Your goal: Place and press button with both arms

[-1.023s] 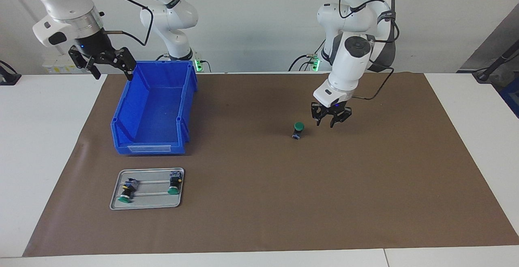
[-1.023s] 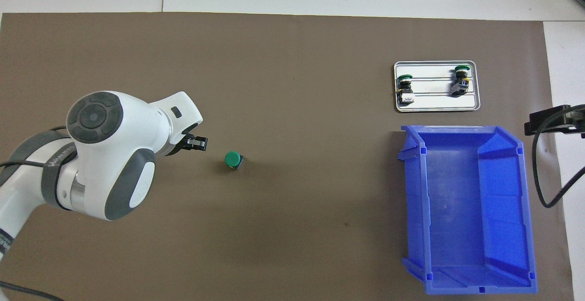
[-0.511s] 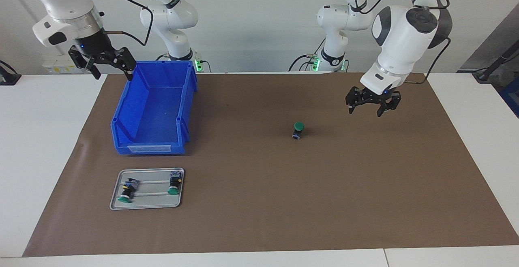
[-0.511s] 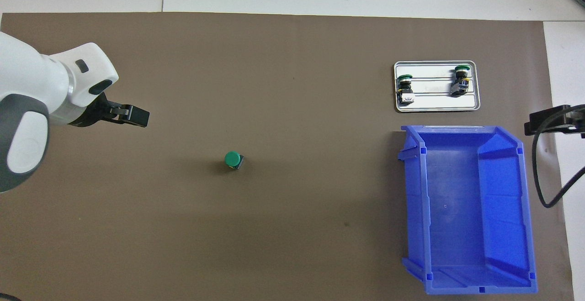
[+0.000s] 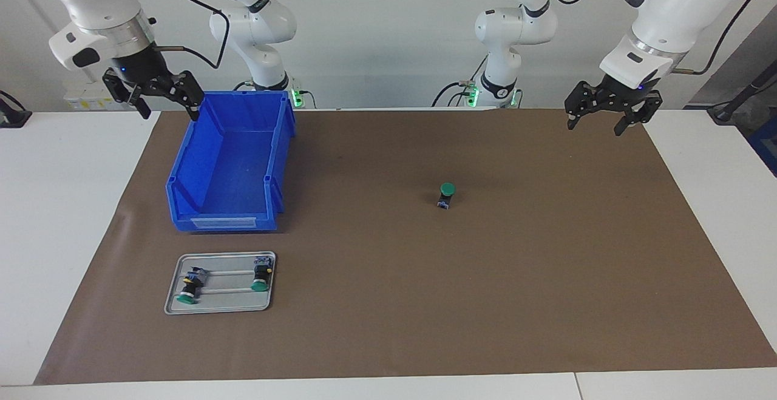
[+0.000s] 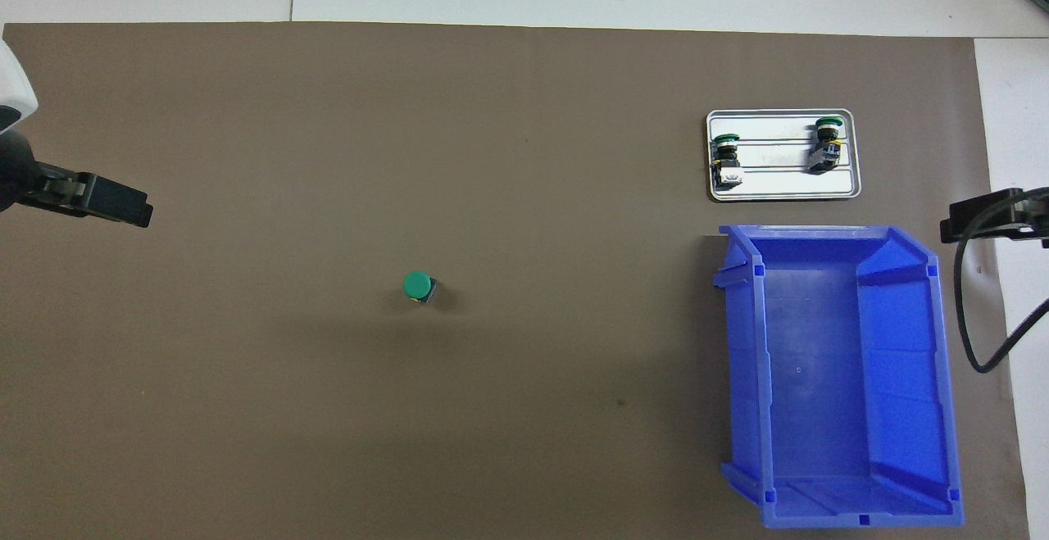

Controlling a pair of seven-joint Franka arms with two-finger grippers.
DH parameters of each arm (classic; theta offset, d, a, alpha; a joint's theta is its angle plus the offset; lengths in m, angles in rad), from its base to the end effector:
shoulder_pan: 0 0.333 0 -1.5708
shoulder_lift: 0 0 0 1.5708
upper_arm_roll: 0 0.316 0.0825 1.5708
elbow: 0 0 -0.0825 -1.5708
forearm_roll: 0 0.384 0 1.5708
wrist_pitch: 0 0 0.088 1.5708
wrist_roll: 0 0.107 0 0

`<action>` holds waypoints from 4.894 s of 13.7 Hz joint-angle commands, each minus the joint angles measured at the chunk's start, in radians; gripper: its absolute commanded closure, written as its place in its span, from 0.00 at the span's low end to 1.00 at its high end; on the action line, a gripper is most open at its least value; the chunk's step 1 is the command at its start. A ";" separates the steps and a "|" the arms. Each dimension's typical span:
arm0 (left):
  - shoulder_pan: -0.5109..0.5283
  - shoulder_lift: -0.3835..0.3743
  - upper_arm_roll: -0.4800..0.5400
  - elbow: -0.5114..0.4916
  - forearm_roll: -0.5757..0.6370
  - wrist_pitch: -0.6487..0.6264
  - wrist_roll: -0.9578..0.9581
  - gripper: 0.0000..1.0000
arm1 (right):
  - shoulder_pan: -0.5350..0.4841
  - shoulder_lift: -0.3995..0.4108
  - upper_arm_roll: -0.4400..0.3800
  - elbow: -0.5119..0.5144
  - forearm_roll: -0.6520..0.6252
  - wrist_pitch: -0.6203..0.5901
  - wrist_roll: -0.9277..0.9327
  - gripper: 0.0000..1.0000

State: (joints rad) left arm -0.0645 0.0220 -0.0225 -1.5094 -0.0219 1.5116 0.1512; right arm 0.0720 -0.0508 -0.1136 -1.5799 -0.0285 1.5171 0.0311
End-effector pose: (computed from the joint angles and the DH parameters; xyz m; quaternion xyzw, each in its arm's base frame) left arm 0.5534 -0.0506 0.6360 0.9927 -0.1193 -0.0095 0.0115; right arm 0.5327 -0.0271 0.6430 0.9992 -0.0369 -0.0062 0.0113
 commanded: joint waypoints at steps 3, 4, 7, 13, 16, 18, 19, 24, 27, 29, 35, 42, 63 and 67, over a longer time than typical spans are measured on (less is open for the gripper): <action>0.037 -0.085 -0.010 -0.095 0.013 -0.047 0.005 0.00 | -0.003 -0.023 0.000 -0.023 0.010 -0.003 -0.010 0.00; 0.037 -0.097 -0.010 -0.116 0.013 -0.044 0.005 0.00 | -0.003 -0.021 0.000 -0.023 0.010 -0.003 -0.010 0.00; 0.038 -0.091 -0.010 -0.106 0.011 -0.030 0.004 0.00 | -0.003 -0.021 0.000 -0.023 0.010 -0.003 -0.010 0.00; 0.038 -0.093 -0.011 -0.104 0.010 -0.042 0.005 0.00 | -0.003 -0.023 0.000 -0.023 0.010 -0.003 -0.010 0.00; 0.040 -0.090 -0.011 -0.103 0.004 -0.004 0.010 0.00 | -0.001 -0.023 0.000 -0.023 0.010 -0.003 -0.010 0.00; 0.038 -0.088 -0.011 -0.104 0.004 0.012 0.010 0.00 | -0.003 -0.021 0.000 -0.023 0.010 -0.003 -0.010 0.00; 0.038 -0.090 -0.011 -0.106 0.005 0.013 0.010 0.00 | -0.003 -0.023 0.000 -0.023 0.010 -0.003 -0.010 0.00; 0.040 -0.093 -0.010 -0.109 0.007 0.004 0.008 0.00 | -0.001 -0.021 0.000 -0.023 0.010 -0.003 -0.010 0.00; 0.038 -0.093 -0.010 -0.109 0.007 0.004 0.008 0.00 | -0.003 -0.021 0.000 -0.023 0.010 -0.003 -0.010 0.00; 0.040 -0.093 -0.010 -0.109 0.007 0.004 0.008 0.00 | -0.003 -0.021 0.000 -0.023 0.010 -0.003 -0.010 0.00; 0.040 -0.093 -0.010 -0.109 0.007 0.004 0.008 0.00 | -0.003 -0.023 0.000 -0.023 0.010 -0.003 -0.010 0.00; 0.040 -0.093 -0.010 -0.109 0.007 0.004 0.008 0.00 | 0.002 -0.023 0.002 -0.023 0.010 -0.012 -0.010 0.00; 0.040 -0.093 -0.010 -0.109 0.007 0.004 0.008 0.00 | 0.701 0.437 0.008 0.021 0.050 0.613 0.978 0.00; 0.040 -0.093 -0.010 -0.109 0.007 0.004 0.010 0.00 | 0.767 0.662 0.008 0.237 0.041 0.621 1.202 0.00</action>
State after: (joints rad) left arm -0.0349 -0.0428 -0.0259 -1.5868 -0.0222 1.5005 0.1513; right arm 0.8103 0.4652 -0.0989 -1.5145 0.0168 2.1434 1.1412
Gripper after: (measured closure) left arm 0.000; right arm 0.000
